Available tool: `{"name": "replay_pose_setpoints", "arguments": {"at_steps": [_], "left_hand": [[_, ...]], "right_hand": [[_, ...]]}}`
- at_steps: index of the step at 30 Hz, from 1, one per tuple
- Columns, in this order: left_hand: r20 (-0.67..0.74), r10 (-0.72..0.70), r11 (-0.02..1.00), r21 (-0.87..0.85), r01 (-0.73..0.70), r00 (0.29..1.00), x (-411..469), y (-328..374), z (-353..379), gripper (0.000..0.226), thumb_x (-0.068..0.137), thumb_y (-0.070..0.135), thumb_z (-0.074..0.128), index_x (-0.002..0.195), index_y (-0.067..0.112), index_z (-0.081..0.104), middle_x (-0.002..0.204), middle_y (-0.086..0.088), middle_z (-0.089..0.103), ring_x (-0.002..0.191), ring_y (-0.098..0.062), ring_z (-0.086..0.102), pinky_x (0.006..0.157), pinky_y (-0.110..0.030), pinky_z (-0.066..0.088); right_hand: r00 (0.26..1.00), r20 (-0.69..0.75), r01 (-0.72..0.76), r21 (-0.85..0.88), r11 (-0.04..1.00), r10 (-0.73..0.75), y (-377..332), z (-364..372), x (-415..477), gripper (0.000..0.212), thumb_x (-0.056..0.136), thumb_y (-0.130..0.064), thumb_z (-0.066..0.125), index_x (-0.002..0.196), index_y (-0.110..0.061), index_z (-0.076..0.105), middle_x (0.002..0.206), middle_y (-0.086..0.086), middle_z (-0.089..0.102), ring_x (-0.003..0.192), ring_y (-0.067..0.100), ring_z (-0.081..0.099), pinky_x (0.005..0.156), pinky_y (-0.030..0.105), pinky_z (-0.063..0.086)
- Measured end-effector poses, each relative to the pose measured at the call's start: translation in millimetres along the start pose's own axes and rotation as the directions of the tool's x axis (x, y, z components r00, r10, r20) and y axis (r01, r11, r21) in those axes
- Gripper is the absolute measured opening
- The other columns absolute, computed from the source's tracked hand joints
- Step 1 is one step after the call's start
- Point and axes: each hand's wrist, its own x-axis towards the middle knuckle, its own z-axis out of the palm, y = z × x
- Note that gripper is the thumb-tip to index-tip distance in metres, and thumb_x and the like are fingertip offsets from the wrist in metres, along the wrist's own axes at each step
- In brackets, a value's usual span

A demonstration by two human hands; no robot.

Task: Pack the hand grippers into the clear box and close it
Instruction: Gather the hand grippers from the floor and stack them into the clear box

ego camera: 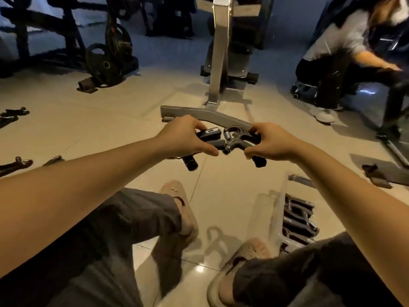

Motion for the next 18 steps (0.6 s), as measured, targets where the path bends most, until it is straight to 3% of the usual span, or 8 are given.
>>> {"name": "replay_pose_setpoints", "arguments": {"at_steps": [6,11,15,18], "left_hand": [[0.074,0.046,0.998,-0.049,-0.043,0.996,10,34,45,0.067,0.067,0.054,0.086,0.121,0.018,0.070,0.099,0.000,0.071,0.084,-0.015,0.066,0.076,-0.034,0.059],[0.147,0.061,0.993,-0.109,-0.045,0.987,36,64,80,0.071,0.064,0.055,0.087,0.122,0.019,0.070,0.097,0.002,0.071,0.084,-0.016,0.067,0.079,-0.038,0.059],[0.198,0.043,0.989,-0.148,-0.014,0.979,54,80,121,0.073,0.063,0.055,0.088,0.124,0.019,0.069,0.094,0.005,0.071,0.084,-0.016,0.068,0.081,-0.039,0.059],[0.241,0.049,0.995,-0.094,-0.027,0.969,65,80,158,0.073,0.062,0.059,0.087,0.122,0.022,0.070,0.096,0.007,0.072,0.085,-0.016,0.067,0.079,-0.039,0.059]], "right_hand": [[0.992,0.058,-0.107,-0.038,0.994,0.109,56,-7,-30,0.049,0.075,-0.027,0.082,0.115,-0.015,0.056,0.104,0.005,0.063,0.095,0.022,0.061,0.088,0.040,0.055],[0.971,0.065,-0.224,-0.073,0.972,0.229,120,-18,-49,0.047,0.073,-0.028,0.083,0.110,-0.018,0.056,0.098,0.003,0.062,0.083,0.014,0.058,0.070,0.028,0.048],[0.945,0.076,-0.313,-0.057,0.948,0.317,183,-9,-66,0.048,0.073,-0.028,0.080,0.113,-0.014,0.059,0.100,0.005,0.064,0.091,0.022,0.062,0.085,0.044,0.056],[0.930,0.088,-0.351,-0.080,0.933,0.357,228,6,-68,0.053,0.071,-0.030,0.081,0.116,-0.015,0.058,0.104,0.005,0.064,0.093,0.024,0.061,0.085,0.043,0.056]]}}
